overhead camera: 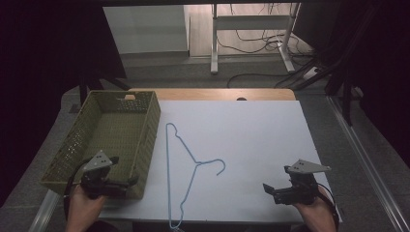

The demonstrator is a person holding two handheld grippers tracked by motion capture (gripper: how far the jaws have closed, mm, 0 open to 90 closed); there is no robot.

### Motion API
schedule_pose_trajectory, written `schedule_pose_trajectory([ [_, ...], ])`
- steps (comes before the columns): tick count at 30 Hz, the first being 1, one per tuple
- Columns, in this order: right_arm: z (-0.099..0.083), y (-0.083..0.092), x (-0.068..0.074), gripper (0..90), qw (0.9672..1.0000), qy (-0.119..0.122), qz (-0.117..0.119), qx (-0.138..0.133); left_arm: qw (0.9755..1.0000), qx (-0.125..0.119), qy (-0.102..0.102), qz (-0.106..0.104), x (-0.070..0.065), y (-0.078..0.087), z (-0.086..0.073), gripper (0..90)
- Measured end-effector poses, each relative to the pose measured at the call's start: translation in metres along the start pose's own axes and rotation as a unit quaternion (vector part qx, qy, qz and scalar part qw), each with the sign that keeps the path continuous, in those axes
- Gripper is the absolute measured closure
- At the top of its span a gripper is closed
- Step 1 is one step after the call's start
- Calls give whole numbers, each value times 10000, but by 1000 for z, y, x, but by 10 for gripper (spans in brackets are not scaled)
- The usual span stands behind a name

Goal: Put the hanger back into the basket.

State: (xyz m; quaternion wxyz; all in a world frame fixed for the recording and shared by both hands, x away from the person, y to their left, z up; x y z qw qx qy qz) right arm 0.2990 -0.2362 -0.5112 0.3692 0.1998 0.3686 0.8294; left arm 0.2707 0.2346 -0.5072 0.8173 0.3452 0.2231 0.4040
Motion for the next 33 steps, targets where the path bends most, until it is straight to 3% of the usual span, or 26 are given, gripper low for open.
schedule_pose_trajectory([
  [10, 9, -3, 4, 0, 10000, 61, 23, 52, 9994, 12, -181, -294, -23, -5, 18, 0],
  [19, 22, -5, 10, 0, 9999, 35, 147, 19, 9986, 49, -341, -398, -39, -13, 33, 2],
  [26, 31, -8, 14, 0, 9997, 139, 180, 37, 9960, -28, -595, -661, -65, -23, 45, 2],
  [33, 37, -13, 17, 0, 9994, 241, 222, 81, 9942, 7, -711, -802, -80, -34, 52, 0],
])
Point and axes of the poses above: each handheld gripper's, and its own axes: y roughly backward along the jaws, z roughly out of its top, x roughly to its left, the point moved 8 cm from there along -y, roughly forward along the jaws, and after that the axes turned 9 degrees about x, right-handed, at the moved point
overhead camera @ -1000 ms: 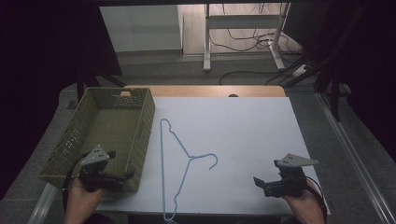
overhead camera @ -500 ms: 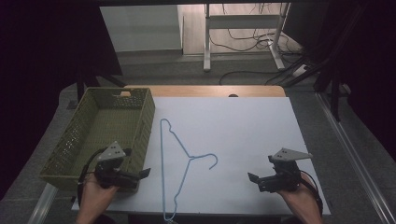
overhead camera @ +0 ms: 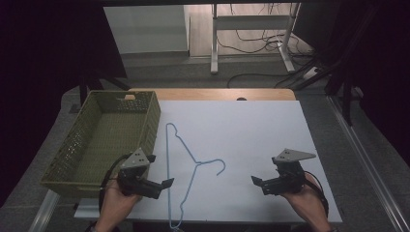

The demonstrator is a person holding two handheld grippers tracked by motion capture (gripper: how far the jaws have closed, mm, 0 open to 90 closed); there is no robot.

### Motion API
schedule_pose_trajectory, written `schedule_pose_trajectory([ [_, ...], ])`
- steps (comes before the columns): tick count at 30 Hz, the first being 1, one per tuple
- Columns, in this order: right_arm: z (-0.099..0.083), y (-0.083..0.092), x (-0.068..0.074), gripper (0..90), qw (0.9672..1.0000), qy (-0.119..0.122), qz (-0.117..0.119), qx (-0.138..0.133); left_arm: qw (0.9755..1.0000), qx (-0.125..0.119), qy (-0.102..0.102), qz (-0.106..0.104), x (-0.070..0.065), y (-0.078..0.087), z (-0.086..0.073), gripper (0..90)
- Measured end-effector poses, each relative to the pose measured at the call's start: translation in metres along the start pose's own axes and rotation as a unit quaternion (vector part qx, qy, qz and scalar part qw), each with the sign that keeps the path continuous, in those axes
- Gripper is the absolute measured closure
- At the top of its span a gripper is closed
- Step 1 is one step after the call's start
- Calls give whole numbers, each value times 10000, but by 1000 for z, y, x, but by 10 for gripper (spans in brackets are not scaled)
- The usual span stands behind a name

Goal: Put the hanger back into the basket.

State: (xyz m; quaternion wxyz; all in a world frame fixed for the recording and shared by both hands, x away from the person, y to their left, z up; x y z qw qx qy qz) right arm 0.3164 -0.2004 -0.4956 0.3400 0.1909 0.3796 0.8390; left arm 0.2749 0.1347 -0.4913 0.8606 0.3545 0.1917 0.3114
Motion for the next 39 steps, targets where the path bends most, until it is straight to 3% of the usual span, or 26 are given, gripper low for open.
schedule_pose_trajectory([
  [11, 17, -17, 2, 0, 9998, 139, 109, 131, 9990, 98, -210, -381, -22, -39, 19, 0],
  [20, 26, -35, 4, 0, 9992, 208, 64, 336, 9987, 332, -190, -344, -18, -67, 21, 1],
  [26, 37, -49, 8, 47, 9989, 209, 180, 392, 9984, 455, -159, -305, -11, -83, 20, 2],
  [34, 51, -76, 15, 190, 9978, 407, 137, 504, 9986, 468, -125, -198, 0, -97, 25, 7],
  [35, 54, -83, 15, 273, 9975, 431, 107, 542, 9986, 473, -103, -229, 2, -101, 26, 7],
  [38, 55, -91, 16, 344, 9969, 482, 57, 618, 9987, 470, -98, -168, 5, -105, 28, 10],
  [39, 57, -99, 17, 424, 9963, 526, 53, 683, 9987, 484, -88, -166, 7, -108, 29, 10],
])
Point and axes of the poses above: each handheld gripper's, and its own axes: y roughly backward along the jaws, z roughly out of its top, x roughly to its left, the point moved 8 cm from there along -y, roughly forward along the jaws, and after that the axes turned 9 degrees about x, right-handed, at the moved point
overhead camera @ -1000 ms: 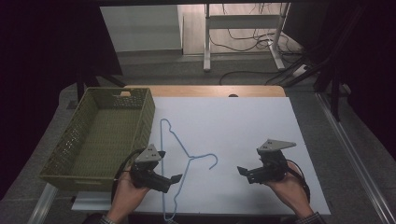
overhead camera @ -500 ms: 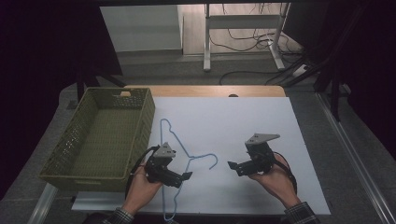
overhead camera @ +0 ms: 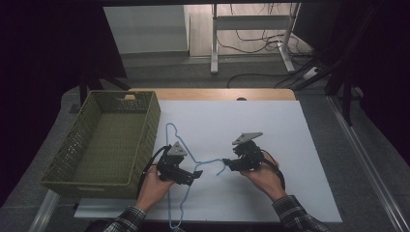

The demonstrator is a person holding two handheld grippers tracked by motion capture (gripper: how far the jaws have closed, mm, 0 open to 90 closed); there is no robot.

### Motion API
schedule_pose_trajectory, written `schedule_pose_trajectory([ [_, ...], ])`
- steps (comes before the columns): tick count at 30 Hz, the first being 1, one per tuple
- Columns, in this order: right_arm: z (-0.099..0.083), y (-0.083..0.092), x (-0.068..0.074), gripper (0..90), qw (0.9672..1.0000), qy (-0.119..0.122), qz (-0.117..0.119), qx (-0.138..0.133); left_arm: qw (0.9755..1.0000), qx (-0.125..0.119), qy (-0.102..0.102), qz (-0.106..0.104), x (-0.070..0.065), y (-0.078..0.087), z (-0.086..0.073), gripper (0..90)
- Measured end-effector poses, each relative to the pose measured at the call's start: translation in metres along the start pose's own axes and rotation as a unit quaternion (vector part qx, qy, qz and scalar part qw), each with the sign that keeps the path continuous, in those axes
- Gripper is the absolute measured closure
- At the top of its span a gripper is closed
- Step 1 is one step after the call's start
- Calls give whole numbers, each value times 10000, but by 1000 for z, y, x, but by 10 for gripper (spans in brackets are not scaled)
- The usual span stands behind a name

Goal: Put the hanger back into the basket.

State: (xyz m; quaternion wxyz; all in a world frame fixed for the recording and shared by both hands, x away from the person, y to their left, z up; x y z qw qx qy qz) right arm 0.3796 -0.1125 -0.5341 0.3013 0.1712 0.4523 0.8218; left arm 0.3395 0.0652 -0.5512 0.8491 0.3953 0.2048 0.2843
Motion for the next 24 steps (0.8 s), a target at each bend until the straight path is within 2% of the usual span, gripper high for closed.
schedule_pose_trajectory([
  [1, 0, 0, 0, 424, 10000, 0, 0, 0, 10000, 0, 0, 0, 0, 0, 0, 9],
  [2, 2, -8, 0, 484, 10000, 55, -13, 65, 10000, -9, 41, -1, 1, -3, 1, 9],
  [4, 3, -16, 1, 541, 9999, 109, -28, 118, 10000, 53, -2, 34, 2, -4, 0, 7],
  [5, 3, -16, 1, 541, 9999, 109, -28, 118, 10000, 53, -2, 34, 2, -4, 0, 7],
  [6, 4, -25, 0, 596, 9996, 163, -94, 190, 10000, 51, -28, -15, 0, -5, -1, 7],
  [9, 5, -32, -1, 641, 9996, 149, -60, 241, 10000, 69, -34, -63, -1, -5, -2, 2],
  [10, 5, -38, -2, 681, 9995, 152, -77, 284, 9999, 73, -37, -112, -2, -5, -2, 0],
  [15, 3, -46, -3, 721, 9992, 143, -44, 362, 9998, 189, -8, -95, -2, -7, -4, 7],
  [18, 0, -55, -3, 735, 9987, 158, -33, 478, 9993, 366, -42, 68, -3, -9, -7, 21],
  [21, 0, -57, -3, 759, 9988, 140, -38, 464, 9990, 424, -48, 90, -3, -9, -8, 26],
  [22, 0, -57, -2, 824, 9988, 160, -21, 459, 9990, 444, -11, 98, -4, -10, -9, 37],
  [24, 0, -57, 0, 856, 9987, 164, 5, 477, 9987, 495, -16, 129, -3, -10, -10, 49],
])
Point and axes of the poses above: each handheld gripper's, and its own axes: y roughly backward along the jaws, z roughly out of its top, x roughly to its left, the point moved 8 cm from there along -y, roughly forward along the jaws, and after that the axes turned 9 degrees about x, right-handed, at the moved point
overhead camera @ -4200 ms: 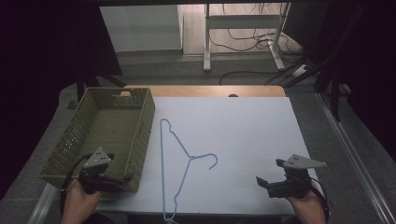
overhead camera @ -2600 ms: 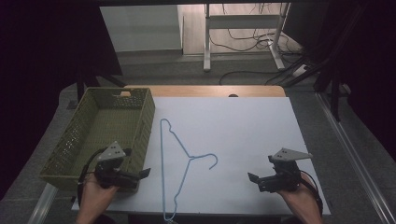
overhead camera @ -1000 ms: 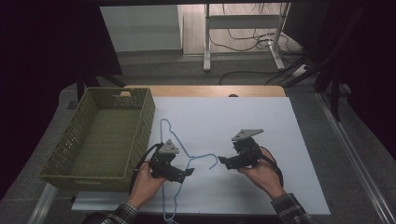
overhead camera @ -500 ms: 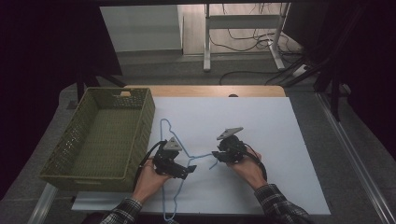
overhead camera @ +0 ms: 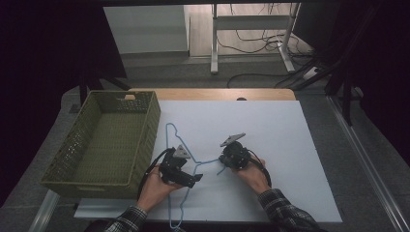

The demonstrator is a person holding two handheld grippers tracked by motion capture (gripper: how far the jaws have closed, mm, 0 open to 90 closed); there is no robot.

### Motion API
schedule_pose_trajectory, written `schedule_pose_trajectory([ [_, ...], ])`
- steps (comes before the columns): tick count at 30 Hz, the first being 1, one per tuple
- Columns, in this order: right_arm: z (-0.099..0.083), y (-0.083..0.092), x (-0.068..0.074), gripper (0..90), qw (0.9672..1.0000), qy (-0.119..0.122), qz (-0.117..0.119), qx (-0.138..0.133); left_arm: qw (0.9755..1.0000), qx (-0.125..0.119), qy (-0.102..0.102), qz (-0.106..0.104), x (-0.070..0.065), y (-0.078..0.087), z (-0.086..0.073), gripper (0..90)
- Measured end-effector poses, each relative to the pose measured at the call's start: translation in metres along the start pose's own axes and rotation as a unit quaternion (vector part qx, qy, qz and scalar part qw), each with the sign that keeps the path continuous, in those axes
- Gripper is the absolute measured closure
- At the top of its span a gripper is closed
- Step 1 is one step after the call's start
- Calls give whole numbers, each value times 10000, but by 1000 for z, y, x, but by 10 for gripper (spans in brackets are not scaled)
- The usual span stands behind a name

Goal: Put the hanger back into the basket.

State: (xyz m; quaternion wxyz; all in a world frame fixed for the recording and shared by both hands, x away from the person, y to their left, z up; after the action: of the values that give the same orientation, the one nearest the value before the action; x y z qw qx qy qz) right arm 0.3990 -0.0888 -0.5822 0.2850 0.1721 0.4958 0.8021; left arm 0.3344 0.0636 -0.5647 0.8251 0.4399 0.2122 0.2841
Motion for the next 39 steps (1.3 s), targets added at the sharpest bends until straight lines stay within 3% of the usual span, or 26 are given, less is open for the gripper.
schedule_pose_trajectory([
  [4, 2, 2, 2, 861, 9996, 217, -185, 30, 9999, 97, 94, 7, 1, 0, -4, 115],
  [9, 7, 14, 4, 862, 9994, 224, -209, -134, 9994, 252, 207, 73, 4, -2, -8, 226],
  [10, 10, 20, 6, 863, 9992, 229, -216, -228, 9987, 344, 363, -8, 7, -5, -10, 265],
  [15, 13, 29, 9, 862, 9989, 245, -190, -343, 9971, 476, 583, -141, 10, -10, -12, 376],
  [16, 14, 31, 11, 862, 9989, 251, -181, -358, 9968, 486, 605, -184, 10, -11, -12, 442],
  [24, 17, 38, 16, 862, 9984, 299, -130, -453, 9944, 687, 681, -430, 5, -18, -13, 641],
  [31, 18, 43, 21, 858, 9980, 354, -116, -501, 9928, 703, 814, -524, 2, -16, -12, 742],
  [33, 18, 47, 23, 832, 9981, 406, -47, -467, 9908, 696, 990, -608, 2, -13, -12, 768],
  [34, 19, 50, 24, 775, 9980, 397, 43, -490, 9882, 594, 1164, -805, 2, -10, -10, 788],
  [35, 19, 50, 24, 775, 9980, 397, 43, -490, 9882, 594, 1164, -805, 2, -10, -10, 812],
  [36, 22, 66, 22, 698, 9971, 380, 125, -645, 9860, 450, 1280, -972, 2, -4, -8, 847],
  [38, 23, 73, 21, 671, 9964, 379, 90, -748, 9869, 319, 1245, -974, 3, 1, -6, 860],
  [39, 26, 88, 17, 651, 9951, 310, 82, -939, 9872, 279, 1240, -968, 3, 3, -5, 860],
])
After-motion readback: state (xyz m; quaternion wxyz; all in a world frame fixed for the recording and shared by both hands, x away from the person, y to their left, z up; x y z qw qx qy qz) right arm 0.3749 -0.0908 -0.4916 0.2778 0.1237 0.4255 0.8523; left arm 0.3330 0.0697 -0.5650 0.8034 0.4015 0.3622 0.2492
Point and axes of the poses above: each handheld gripper's, and its own axes: y roughly backward along the jaws, z roughly out of its top, x roughly to its left, the point moved 8 cm from there along -y, roughly forward along the jaws, and after that the axes turned 9 degrees about x, right-handed, at the moved point
